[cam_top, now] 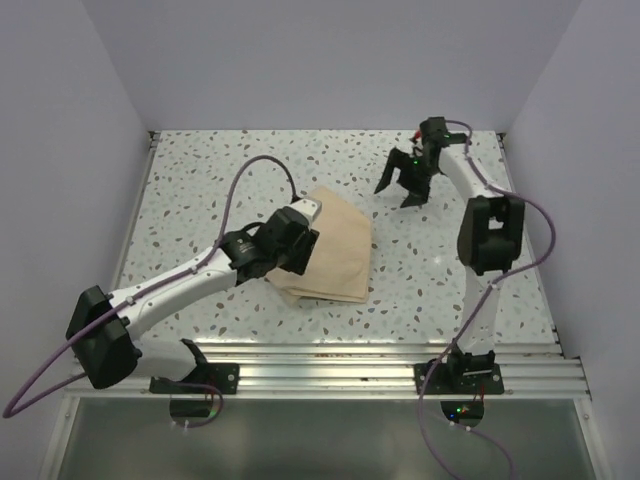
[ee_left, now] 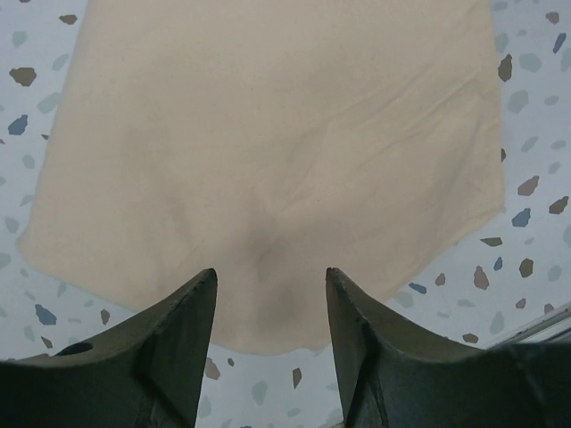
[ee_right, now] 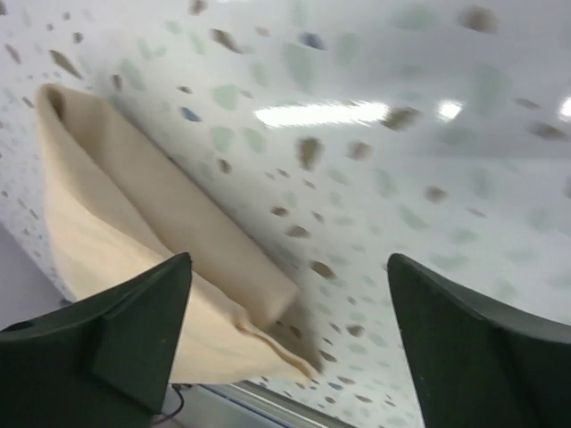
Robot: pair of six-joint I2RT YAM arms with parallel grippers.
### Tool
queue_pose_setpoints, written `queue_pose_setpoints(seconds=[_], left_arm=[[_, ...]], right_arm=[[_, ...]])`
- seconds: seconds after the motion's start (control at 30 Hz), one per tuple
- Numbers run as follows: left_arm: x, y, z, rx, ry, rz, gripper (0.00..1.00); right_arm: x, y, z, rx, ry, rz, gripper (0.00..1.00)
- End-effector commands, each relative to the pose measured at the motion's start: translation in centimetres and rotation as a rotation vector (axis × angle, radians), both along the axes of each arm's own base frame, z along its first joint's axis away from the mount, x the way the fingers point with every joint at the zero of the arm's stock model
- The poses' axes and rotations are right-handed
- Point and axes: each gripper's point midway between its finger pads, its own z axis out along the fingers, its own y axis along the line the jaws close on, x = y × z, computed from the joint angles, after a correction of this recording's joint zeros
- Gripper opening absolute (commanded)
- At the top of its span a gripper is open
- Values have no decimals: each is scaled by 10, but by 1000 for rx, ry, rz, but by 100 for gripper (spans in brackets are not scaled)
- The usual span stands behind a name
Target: Prepare the surgical pack
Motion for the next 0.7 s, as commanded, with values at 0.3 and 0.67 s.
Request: queue_pose_setpoints(seconds=[0.3, 0.67], left_arm=[[-24, -17, -34, 404, -118, -55, 59], [-34, -29, -60, 480, -89, -138, 59]], right_arm=[[-182, -49, 42, 33, -65, -42, 99], [-243, -41, 34, 108, -85, -46, 99]])
